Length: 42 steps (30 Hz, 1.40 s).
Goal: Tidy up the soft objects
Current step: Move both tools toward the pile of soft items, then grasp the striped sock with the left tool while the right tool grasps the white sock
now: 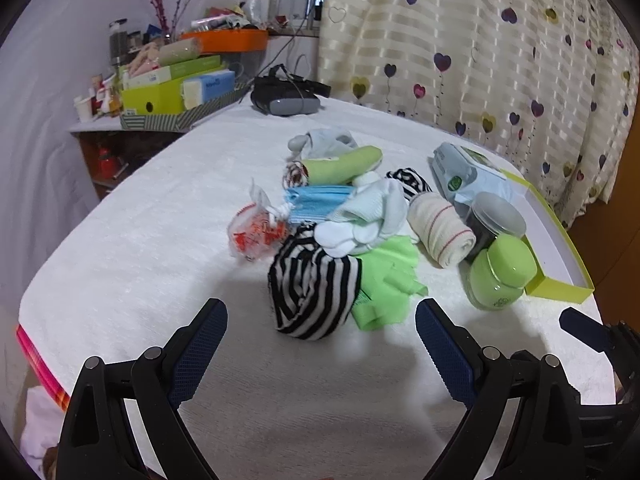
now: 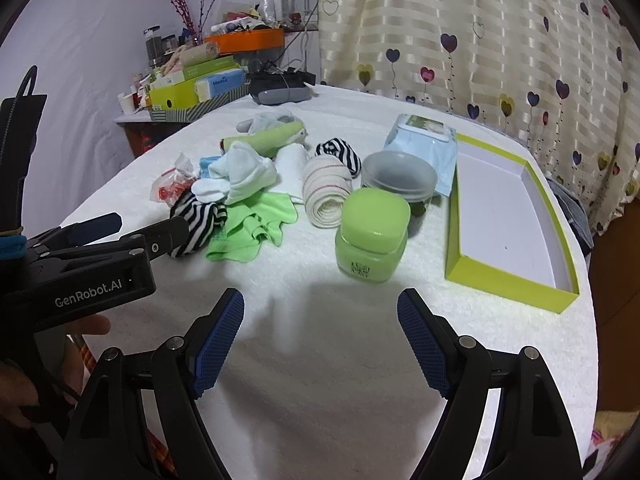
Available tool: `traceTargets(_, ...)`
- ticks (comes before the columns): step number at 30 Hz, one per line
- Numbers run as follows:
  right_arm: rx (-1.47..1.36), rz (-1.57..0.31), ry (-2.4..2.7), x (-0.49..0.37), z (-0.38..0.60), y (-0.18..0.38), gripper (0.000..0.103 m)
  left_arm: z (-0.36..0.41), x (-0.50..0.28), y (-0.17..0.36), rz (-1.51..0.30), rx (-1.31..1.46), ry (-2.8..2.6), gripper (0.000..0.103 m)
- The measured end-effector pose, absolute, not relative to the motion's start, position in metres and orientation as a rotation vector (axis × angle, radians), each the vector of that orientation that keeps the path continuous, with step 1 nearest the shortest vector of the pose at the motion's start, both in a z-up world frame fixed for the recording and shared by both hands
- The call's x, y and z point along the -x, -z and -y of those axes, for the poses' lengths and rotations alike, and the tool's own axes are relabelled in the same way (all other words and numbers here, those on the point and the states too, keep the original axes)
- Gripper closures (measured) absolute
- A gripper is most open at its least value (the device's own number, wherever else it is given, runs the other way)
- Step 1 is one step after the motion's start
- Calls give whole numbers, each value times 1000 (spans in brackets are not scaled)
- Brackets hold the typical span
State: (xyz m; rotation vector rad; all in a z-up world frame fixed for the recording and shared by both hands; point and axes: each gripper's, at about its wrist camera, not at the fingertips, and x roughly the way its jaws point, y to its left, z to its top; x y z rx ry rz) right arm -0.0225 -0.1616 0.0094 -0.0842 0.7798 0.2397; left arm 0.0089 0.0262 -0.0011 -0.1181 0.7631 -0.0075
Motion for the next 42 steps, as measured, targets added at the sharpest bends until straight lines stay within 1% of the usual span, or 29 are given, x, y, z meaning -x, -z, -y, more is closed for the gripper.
traceTargets(6, 84, -761, -260, 20, 158, -13, 24, -29, -13, 1, -774, 111, 20, 7)
traceTargets(11, 87, -740, -287, 19, 155, -16, 24, -32, -16, 2, -780, 120, 18, 15)
traceTargets(15, 89, -724, -312, 15, 153, -19, 24, -32, -22, 8, -825, 94, 27, 17)
traceTargets(27, 111, -689, -363, -6, 138, -26, 24, -46, -36, 7, -832, 136, 43, 17)
traceTargets(40, 94, -724, -383, -25, 123, -24, 24, -56, -45, 16, -833, 140, 92, 18)
traceTargets(41, 94, -722, -380, -25, 123, -25, 24, -56, -46, 17, -835, 140, 92, 22)
traceTargets(42, 93, -722, -379, -25, 123, -25, 24, -55, -47, 20, -842, 139, 94, 27)
